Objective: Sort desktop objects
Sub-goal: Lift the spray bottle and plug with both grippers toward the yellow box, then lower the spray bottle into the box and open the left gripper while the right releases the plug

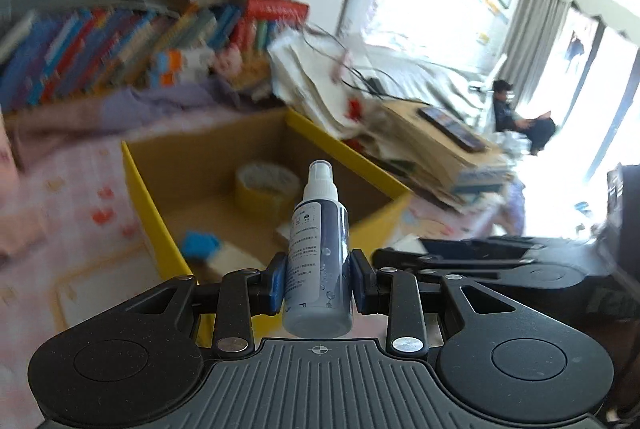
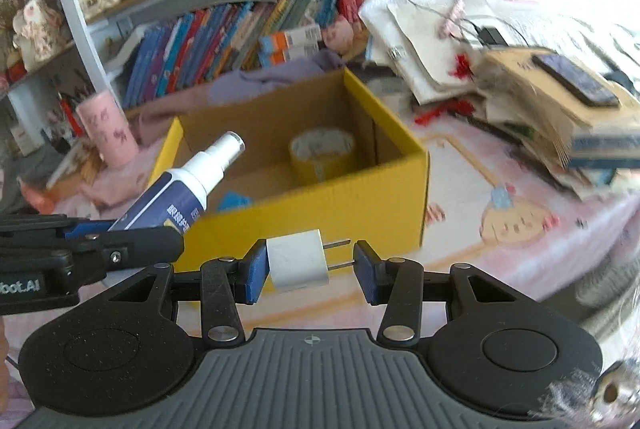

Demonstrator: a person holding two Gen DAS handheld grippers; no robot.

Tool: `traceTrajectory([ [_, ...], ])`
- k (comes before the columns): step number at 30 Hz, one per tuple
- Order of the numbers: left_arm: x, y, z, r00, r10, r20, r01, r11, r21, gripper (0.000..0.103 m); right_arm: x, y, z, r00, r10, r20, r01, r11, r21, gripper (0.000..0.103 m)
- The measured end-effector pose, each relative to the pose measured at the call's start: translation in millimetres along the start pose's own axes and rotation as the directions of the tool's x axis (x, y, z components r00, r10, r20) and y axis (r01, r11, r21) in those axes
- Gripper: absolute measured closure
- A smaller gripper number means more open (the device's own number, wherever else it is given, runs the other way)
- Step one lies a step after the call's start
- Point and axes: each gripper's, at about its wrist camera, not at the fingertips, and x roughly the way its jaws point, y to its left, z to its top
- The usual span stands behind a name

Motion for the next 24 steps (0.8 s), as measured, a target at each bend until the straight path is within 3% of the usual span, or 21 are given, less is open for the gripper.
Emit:
traceTrajectory([
  [10, 35, 5, 28, 0.989, 0.143, 0.044, -0.142, 0.990, -0.015, 0.072, 48, -10, 60, 0.996, 0.070, 0.052, -0.063, 0.991, -0.116, 0.061],
  [15, 63, 7, 27, 0.973, 0.231, 0.015, -0.231, 0.973, -0.008, 0.072, 80, -7, 70, 0.995, 0.097, 0.003, -0.095, 0.976, -0.195, 0.061],
  [24, 96, 14, 19, 0.952, 0.296, -0.081, -0.296, 0.955, 0.017, 0.072, 126, -10, 71, 0.990, 0.093, -0.102, -0.118, 0.954, -0.275, 0.061],
])
